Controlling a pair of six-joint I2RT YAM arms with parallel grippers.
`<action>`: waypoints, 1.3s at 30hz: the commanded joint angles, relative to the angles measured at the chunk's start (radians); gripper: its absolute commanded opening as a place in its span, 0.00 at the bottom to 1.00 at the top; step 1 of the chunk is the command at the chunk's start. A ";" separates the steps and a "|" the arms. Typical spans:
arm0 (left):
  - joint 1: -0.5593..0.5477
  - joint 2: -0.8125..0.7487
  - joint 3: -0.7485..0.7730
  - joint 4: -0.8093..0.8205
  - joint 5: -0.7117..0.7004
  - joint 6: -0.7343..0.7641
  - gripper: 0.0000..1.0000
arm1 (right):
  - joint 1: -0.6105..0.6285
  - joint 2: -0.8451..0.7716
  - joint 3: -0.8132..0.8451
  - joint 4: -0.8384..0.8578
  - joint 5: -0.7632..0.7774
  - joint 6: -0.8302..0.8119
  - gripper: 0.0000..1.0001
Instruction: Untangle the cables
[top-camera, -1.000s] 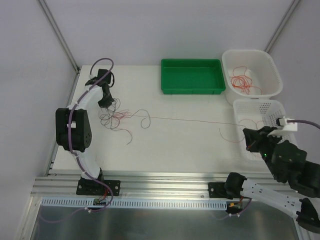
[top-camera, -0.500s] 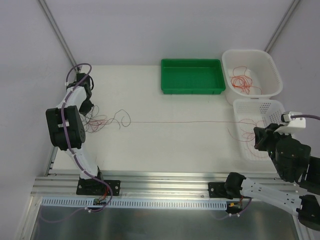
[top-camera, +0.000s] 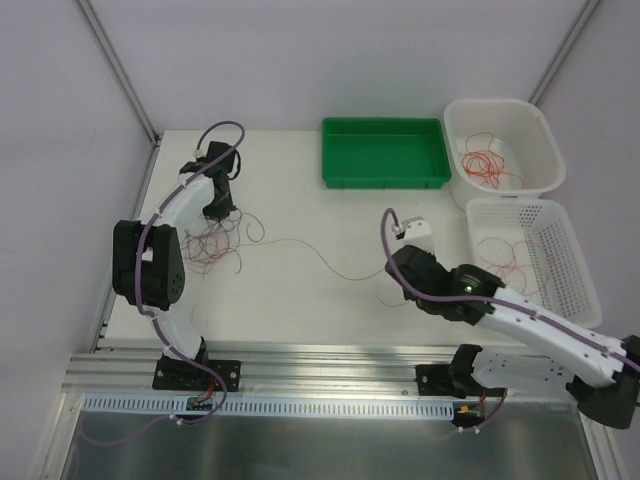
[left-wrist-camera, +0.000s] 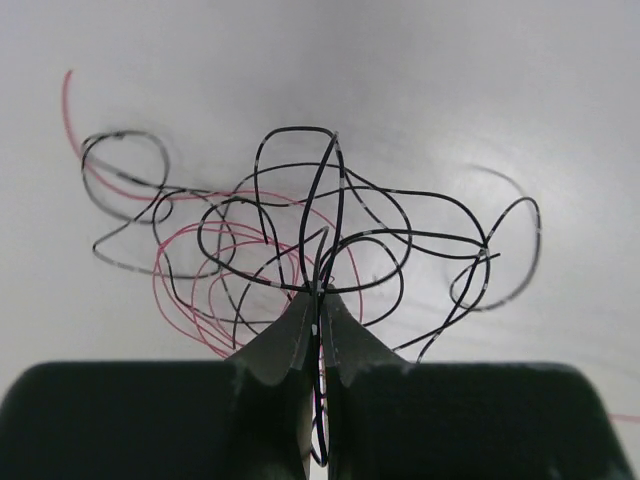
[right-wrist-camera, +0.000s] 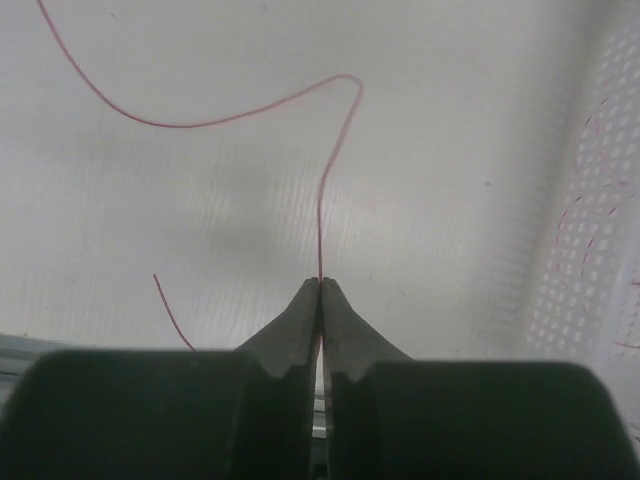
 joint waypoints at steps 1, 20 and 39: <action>-0.039 -0.160 -0.031 -0.021 0.030 0.036 0.00 | -0.074 0.099 -0.065 0.114 -0.112 0.058 0.05; -0.046 -0.416 -0.185 0.009 0.170 0.033 0.00 | -0.180 0.593 0.183 0.693 -0.797 -0.485 0.80; -0.046 -0.419 -0.180 0.008 0.196 0.036 0.00 | -0.283 1.171 0.670 0.675 -1.163 -0.631 0.82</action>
